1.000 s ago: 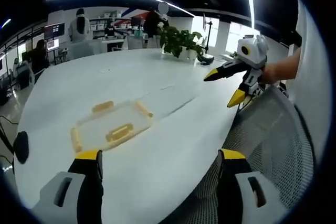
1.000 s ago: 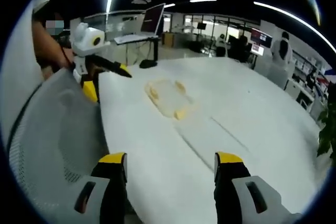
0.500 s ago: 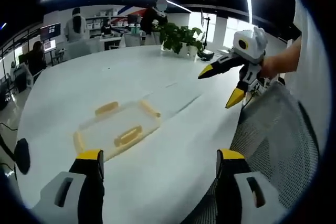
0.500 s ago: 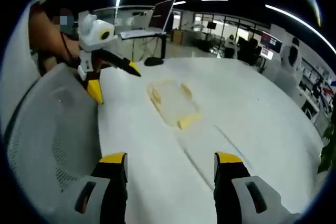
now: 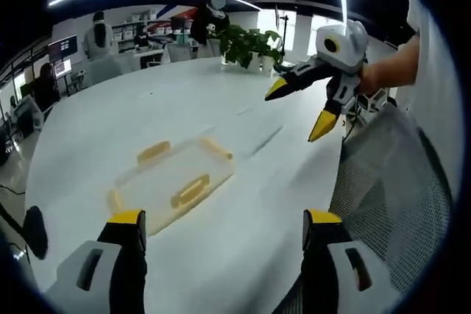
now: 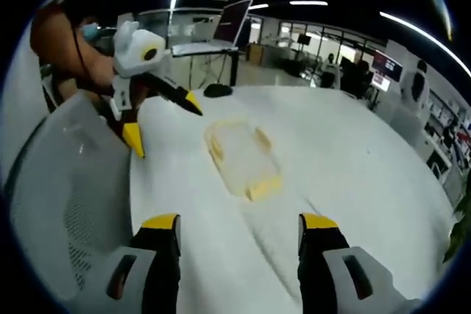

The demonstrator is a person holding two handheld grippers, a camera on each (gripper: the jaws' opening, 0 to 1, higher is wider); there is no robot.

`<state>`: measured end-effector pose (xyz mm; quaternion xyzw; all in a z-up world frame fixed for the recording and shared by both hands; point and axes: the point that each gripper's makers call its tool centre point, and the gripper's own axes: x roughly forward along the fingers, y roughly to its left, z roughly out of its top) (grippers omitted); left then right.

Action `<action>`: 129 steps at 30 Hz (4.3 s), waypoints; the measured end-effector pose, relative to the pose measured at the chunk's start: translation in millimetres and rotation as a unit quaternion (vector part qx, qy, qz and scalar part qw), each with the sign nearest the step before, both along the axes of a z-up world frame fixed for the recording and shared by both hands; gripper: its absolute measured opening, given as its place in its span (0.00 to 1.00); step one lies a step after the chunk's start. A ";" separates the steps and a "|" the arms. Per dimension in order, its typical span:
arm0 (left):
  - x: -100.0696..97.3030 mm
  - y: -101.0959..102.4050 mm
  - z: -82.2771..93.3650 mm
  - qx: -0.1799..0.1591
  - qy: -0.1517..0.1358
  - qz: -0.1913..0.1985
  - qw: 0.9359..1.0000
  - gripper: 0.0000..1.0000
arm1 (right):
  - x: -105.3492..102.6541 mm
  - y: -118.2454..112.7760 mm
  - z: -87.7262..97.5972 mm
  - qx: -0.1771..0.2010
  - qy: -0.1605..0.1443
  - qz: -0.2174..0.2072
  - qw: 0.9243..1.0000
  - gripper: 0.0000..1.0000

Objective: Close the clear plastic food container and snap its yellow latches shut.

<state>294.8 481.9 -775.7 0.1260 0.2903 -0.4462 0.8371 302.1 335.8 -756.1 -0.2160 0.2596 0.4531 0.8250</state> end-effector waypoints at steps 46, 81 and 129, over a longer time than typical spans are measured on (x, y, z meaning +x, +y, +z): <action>60.2 33.0 -1.2 0.118 -0.030 -0.107 0.987 0.77 | 46.6 39.5 -10.3 -0.094 0.010 0.098 0.991 0.59; 95.4 55.4 -27.7 0.223 -0.023 -0.206 0.953 0.73 | 72.6 52.8 -36.0 -0.172 0.048 0.148 0.973 0.57; 115.9 57.2 -55.3 0.290 -0.012 -0.316 0.903 0.59 | 88.1 44.4 -80.3 -0.255 0.105 0.180 0.944 0.56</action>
